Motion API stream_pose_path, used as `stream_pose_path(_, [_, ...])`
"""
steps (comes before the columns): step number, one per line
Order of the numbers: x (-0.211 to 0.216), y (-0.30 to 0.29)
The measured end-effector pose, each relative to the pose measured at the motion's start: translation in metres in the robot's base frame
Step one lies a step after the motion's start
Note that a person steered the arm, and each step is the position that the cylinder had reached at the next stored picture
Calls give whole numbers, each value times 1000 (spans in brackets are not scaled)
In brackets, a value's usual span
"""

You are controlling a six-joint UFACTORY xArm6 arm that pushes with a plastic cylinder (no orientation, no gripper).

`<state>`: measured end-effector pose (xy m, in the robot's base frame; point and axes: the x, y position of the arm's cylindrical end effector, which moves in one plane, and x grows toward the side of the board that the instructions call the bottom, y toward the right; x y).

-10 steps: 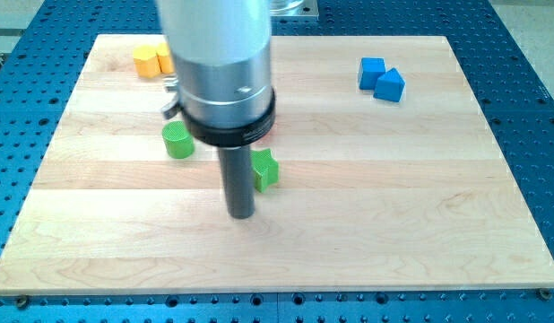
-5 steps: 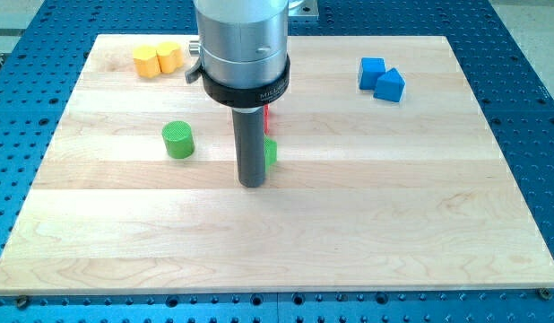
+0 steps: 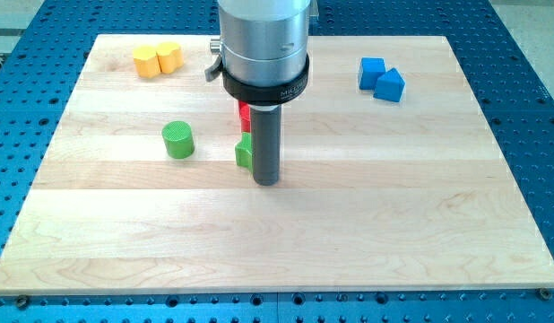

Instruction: Move the green star to the bottom of the red blocks

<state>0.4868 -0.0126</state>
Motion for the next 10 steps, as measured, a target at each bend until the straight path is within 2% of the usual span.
stream_pose_path(5, [-25,6])
stream_pose_path(6, [25,13])
stream_pose_path(7, [89,-34])
stream_pose_path(8, [94,-181])
stream_pose_path(9, [31,-227])
stream_pose_path(10, [-55,-222])
